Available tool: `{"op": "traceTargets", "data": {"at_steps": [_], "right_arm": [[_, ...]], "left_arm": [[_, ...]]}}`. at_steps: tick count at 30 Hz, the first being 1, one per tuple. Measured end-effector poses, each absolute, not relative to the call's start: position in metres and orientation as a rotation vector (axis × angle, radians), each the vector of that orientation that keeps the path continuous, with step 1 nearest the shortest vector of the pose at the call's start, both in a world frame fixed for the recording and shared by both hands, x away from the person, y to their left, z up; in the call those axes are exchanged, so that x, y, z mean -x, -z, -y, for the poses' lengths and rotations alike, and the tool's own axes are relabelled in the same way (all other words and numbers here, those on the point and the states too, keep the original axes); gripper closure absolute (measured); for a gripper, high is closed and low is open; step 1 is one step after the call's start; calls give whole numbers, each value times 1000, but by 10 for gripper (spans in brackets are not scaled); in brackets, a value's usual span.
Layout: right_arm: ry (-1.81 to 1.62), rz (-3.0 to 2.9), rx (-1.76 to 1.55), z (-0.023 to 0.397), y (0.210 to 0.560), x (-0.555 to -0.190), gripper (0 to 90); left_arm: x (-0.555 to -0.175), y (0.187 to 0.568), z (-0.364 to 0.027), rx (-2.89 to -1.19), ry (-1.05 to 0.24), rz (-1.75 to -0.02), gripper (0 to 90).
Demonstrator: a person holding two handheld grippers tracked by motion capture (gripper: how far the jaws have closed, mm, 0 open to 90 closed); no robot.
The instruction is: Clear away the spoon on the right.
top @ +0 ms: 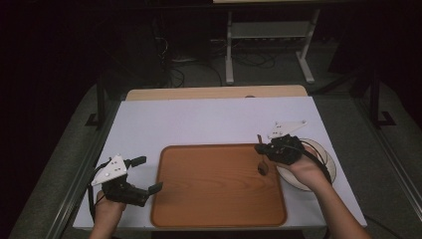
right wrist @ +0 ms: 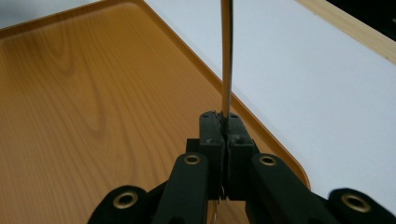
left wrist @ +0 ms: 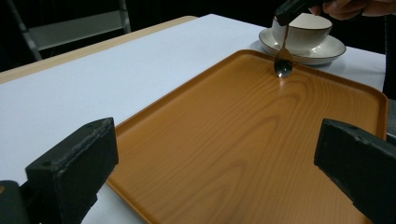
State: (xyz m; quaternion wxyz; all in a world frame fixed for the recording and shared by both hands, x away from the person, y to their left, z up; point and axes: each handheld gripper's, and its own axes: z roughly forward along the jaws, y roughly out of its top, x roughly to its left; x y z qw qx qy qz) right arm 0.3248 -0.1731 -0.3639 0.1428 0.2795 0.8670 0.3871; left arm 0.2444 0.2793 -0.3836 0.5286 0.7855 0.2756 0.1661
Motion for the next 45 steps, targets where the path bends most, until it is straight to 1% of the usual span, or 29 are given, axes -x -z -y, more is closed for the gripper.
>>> {"op": "traceTargets", "data": {"at_steps": [11,22,34,43,45], "right_arm": [[-1098,-2532,-795,160,370,-329,875],[-1020,-2621,-723,140,384,-326,871],[-935,-2752,-674,123,407,-324,857],[-894,-2801,-623,115,415,-321,847],[-884,-2810,-619,113,416,-320,826]], "left_arm": [[-245,384,-279,-1878,-399,-657,0],[-244,384,-279,-1878,-397,-658,0],[-245,384,-279,-1877,-398,-658,0],[-245,383,-279,-1880,-397,-654,0],[-245,384,-278,-1885,-397,-650,0]]}}
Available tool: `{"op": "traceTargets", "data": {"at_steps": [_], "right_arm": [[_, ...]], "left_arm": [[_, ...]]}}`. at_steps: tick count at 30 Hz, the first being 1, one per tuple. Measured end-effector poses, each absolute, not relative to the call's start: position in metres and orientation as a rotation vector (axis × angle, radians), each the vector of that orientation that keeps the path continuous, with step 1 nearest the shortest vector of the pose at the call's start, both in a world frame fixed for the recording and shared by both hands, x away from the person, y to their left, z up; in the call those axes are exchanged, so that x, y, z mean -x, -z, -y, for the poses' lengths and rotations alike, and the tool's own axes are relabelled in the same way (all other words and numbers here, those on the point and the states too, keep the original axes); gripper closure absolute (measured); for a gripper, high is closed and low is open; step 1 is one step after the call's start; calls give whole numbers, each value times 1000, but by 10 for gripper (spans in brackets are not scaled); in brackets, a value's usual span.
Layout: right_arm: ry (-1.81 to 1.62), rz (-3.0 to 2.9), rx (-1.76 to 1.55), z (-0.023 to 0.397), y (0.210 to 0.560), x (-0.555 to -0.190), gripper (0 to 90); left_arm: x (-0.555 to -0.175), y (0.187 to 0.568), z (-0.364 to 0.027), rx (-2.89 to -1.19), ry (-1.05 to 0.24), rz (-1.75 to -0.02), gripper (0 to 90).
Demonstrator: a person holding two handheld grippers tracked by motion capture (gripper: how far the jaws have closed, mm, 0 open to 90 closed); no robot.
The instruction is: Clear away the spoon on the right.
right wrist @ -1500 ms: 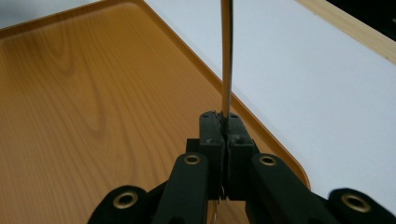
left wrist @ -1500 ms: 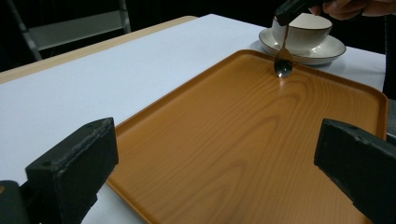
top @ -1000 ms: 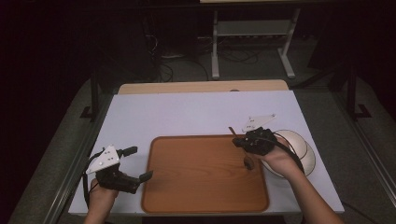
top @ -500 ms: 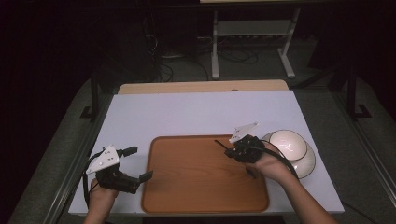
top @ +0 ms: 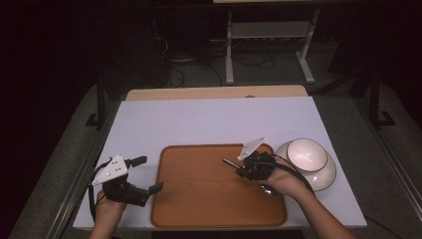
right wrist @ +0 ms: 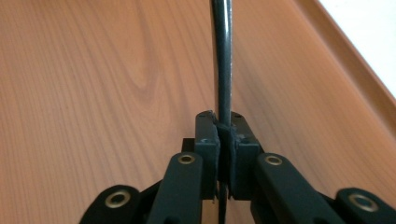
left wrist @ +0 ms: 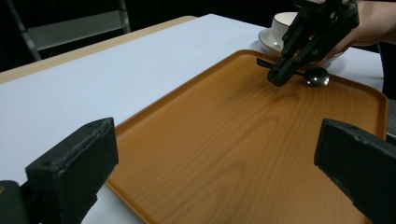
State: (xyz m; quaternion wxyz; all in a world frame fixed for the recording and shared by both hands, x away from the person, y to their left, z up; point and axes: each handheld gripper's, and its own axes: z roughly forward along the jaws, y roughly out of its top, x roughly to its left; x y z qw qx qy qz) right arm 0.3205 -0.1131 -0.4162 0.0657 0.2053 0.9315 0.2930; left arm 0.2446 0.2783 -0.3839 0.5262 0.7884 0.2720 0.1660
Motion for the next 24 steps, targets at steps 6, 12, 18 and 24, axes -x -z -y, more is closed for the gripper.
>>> {"op": "traceTargets", "data": {"at_steps": [6,12,18,24], "right_arm": [[-914,-2831,-673,114,417,-322,589],[-984,-2788,-712,119,416,-321,335],[-1092,-2673,-730,128,413,-318,167],[-1169,-2558,-740,136,405,-314,139]], "left_arm": [[-244,384,-281,-1875,-394,-656,0],[-244,384,-279,-1886,-394,-651,0],[-244,384,-280,-1880,-395,-655,0],[-244,384,-280,-1882,-392,-654,0]]}}
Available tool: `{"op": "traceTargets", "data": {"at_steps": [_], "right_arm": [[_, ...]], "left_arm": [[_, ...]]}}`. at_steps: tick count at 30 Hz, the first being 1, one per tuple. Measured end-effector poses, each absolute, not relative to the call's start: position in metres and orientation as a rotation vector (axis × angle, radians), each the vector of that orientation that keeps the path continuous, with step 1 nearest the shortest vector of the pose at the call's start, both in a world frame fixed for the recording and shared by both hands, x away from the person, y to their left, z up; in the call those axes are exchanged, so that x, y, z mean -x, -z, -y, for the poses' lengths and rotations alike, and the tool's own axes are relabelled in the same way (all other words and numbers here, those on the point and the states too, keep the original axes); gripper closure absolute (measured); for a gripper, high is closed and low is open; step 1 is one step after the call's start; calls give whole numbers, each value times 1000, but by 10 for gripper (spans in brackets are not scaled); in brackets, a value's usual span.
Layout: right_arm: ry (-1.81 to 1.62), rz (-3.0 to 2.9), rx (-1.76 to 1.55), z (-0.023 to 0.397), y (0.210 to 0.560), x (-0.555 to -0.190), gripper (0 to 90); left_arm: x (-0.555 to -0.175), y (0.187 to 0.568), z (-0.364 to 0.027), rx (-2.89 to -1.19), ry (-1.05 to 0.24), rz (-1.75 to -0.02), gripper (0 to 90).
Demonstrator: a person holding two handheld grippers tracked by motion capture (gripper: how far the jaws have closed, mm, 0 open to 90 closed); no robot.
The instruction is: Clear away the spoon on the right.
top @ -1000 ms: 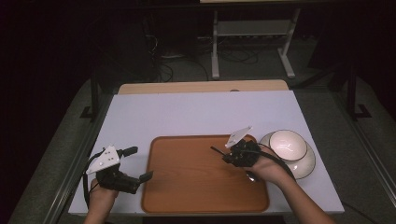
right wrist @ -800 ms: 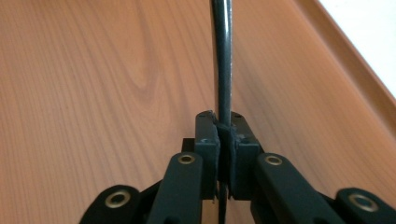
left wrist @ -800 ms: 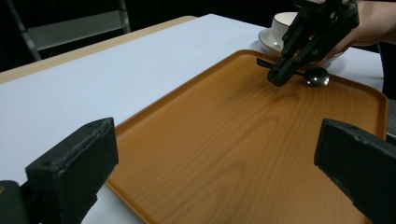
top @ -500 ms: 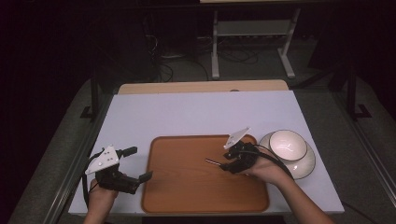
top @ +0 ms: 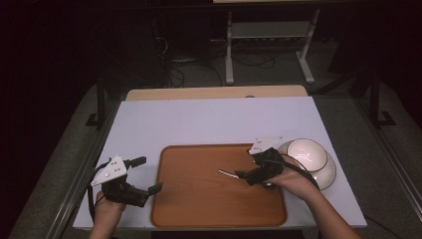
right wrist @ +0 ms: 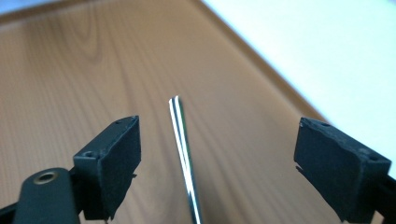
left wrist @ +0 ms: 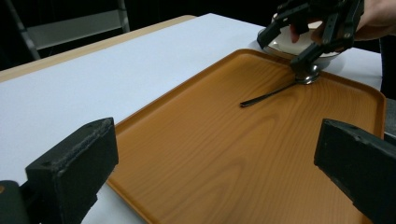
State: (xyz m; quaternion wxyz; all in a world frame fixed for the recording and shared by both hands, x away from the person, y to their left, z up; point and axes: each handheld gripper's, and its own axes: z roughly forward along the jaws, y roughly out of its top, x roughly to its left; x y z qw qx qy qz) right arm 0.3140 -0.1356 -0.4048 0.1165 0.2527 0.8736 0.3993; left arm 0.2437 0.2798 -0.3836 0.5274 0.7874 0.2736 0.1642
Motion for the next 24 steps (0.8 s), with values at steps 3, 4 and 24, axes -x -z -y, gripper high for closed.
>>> {"op": "traceTargets", "data": {"at_steps": [3,4,24], "right_arm": [[-1214,-2507,-754,141,399,-311,138],[-1235,-2484,-759,144,397,-309,138],[-1520,-2205,-799,205,368,-279,139]], "left_arm": [[-244,384,-279,-1882,-390,-653,0],[-243,384,-279,-1882,-390,-653,0],[-241,382,-282,-1863,-397,-633,0]]}}
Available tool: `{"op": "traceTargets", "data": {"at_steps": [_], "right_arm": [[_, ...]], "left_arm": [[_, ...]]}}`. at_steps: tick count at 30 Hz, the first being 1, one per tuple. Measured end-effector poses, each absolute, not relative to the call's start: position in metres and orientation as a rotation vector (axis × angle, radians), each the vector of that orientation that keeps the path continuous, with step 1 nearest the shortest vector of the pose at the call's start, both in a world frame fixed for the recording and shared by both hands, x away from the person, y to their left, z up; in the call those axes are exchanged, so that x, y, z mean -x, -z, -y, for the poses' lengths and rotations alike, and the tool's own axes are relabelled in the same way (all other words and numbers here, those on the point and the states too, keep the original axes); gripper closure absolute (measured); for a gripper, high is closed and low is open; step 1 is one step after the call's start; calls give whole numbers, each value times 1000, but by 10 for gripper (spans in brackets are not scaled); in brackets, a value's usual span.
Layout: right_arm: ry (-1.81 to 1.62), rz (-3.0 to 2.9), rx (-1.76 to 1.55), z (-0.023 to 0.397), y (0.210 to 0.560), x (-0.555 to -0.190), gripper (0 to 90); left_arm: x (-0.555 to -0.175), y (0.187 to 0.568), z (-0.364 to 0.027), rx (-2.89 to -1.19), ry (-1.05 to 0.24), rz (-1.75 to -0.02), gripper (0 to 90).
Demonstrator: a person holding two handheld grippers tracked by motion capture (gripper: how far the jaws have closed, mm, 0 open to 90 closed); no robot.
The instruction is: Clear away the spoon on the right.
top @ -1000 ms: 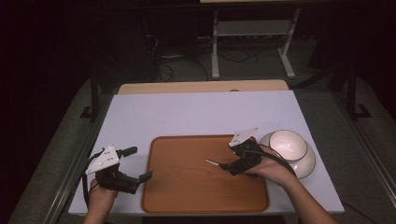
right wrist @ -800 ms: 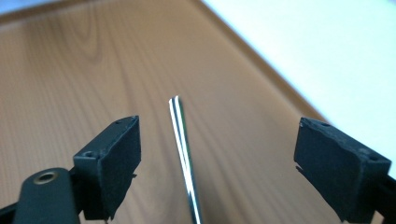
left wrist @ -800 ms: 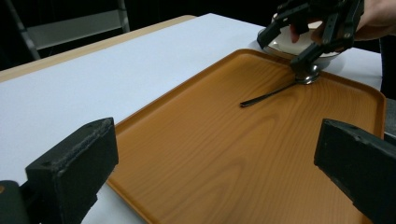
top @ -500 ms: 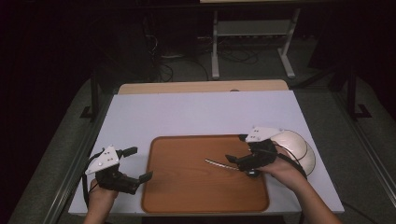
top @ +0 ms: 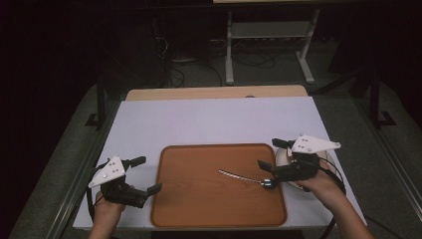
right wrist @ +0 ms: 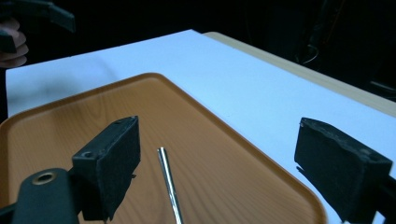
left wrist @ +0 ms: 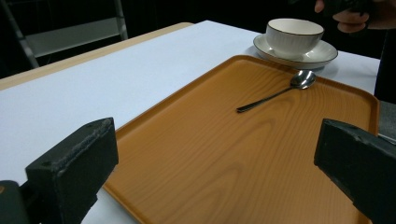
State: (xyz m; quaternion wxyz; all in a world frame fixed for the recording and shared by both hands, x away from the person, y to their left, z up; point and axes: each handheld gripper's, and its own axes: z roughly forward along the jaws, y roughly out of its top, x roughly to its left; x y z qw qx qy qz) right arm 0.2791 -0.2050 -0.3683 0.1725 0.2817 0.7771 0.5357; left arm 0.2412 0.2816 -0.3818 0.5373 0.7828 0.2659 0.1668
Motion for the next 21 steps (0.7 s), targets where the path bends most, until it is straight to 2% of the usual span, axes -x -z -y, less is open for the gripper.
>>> {"op": "traceTargets", "data": {"at_steps": [11,21], "right_arm": [[-1567,-2104,-851,241,364,-269,139],[-1566,-2104,-848,242,364,-270,139]], "left_arm": [[-240,381,-282,-1869,-404,-634,0],[-241,381,-282,-1869,-403,-635,0]]}}
